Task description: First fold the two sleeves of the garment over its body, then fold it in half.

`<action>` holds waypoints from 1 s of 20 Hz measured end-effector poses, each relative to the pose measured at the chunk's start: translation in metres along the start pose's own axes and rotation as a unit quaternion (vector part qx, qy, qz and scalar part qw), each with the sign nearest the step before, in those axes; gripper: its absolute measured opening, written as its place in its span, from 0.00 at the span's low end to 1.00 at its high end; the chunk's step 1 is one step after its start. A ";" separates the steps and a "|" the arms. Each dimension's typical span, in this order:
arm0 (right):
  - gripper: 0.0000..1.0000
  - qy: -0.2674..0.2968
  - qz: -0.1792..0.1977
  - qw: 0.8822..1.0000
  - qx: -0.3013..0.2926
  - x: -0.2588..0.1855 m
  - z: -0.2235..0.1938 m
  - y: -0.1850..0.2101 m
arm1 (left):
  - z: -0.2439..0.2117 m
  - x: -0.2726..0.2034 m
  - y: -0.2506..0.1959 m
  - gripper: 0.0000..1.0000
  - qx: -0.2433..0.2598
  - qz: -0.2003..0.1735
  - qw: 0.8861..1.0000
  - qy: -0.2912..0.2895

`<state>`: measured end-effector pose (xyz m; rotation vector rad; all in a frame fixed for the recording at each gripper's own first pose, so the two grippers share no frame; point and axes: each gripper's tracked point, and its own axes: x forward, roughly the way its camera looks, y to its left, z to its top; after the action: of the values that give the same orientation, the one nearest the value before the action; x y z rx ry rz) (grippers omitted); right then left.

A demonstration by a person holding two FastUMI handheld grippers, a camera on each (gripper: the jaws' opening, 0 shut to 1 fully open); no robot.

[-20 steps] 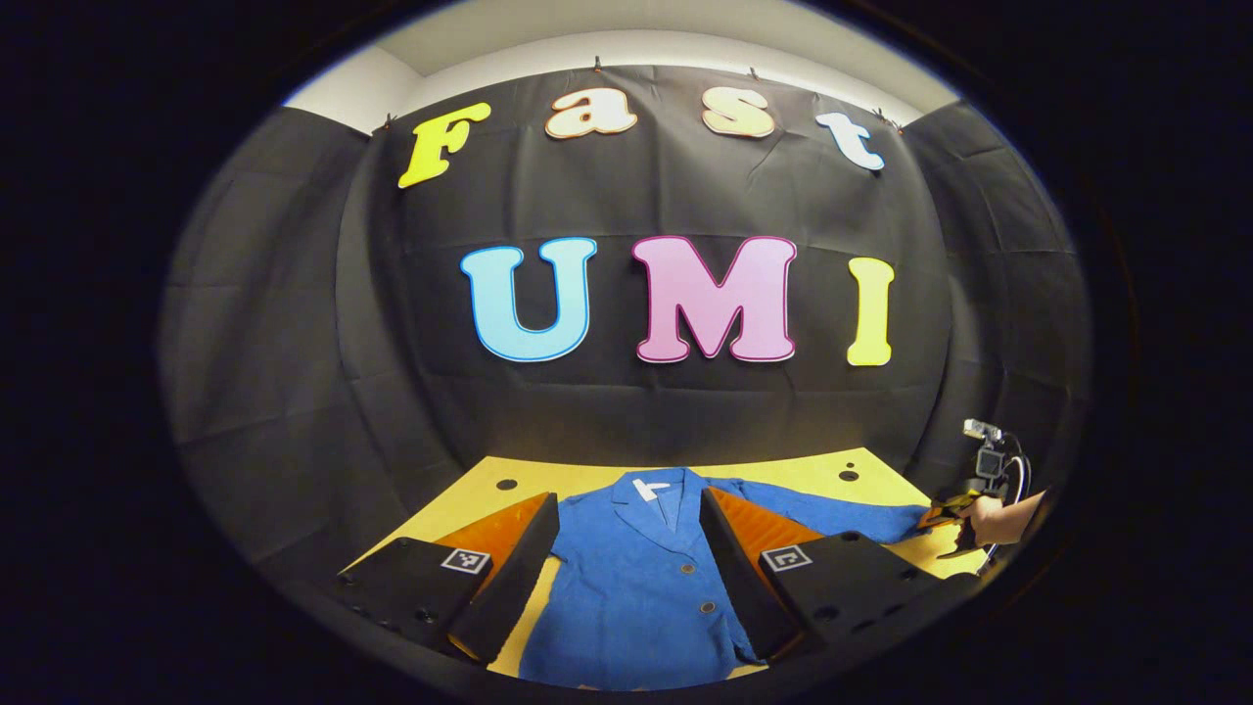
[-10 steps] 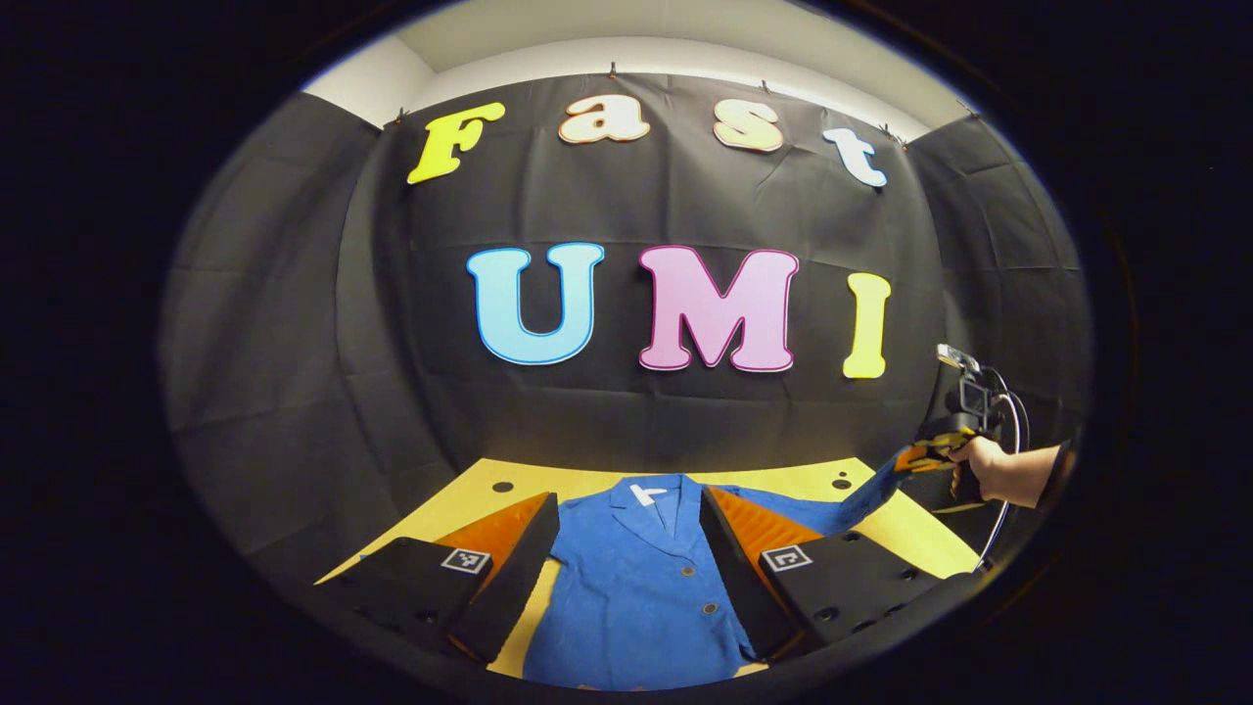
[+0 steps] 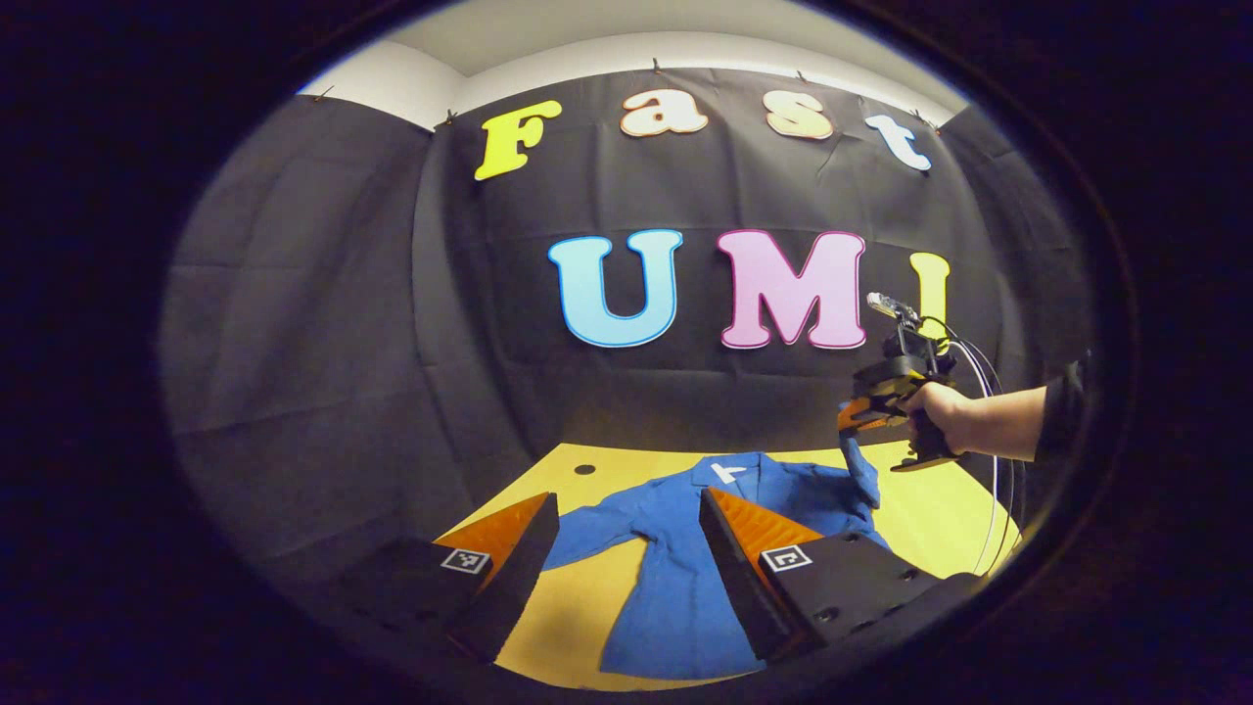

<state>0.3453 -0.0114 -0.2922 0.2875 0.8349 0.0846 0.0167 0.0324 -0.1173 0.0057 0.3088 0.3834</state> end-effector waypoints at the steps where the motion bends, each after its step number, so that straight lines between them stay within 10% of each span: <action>1: 0.02 0.009 0.014 1.000 -0.011 0.012 -0.010 0.028 | -0.006 -0.002 0.012 0.83 -0.004 0.013 1.000 0.006; 7: 0.02 0.073 0.073 0.993 -0.062 0.074 -0.096 0.161 | -0.049 -0.012 0.065 0.83 -0.014 0.077 0.995 0.057; 11: 0.00 0.096 0.048 0.993 -0.052 0.108 -0.141 0.170 | -0.070 -0.019 0.085 0.83 -0.019 0.097 0.992 0.079; 13: 0.14 0.103 0.041 0.993 -0.052 0.114 -0.149 0.168 | -0.079 -0.023 0.090 0.83 -0.026 0.102 0.990 0.091; 17: 0.87 0.067 0.042 0.995 -0.067 0.100 -0.129 0.160 | -0.083 -0.019 0.093 0.83 -0.030 0.104 0.990 0.092; 20: 0.88 0.028 0.037 0.996 -0.078 0.071 -0.102 0.147 | -0.083 -0.009 0.095 0.83 -0.033 0.100 0.991 0.087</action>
<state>0.3230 0.1648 -0.3661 0.1686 0.8686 0.2267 -0.0504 0.1130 -0.1879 -0.0620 0.4699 0.5941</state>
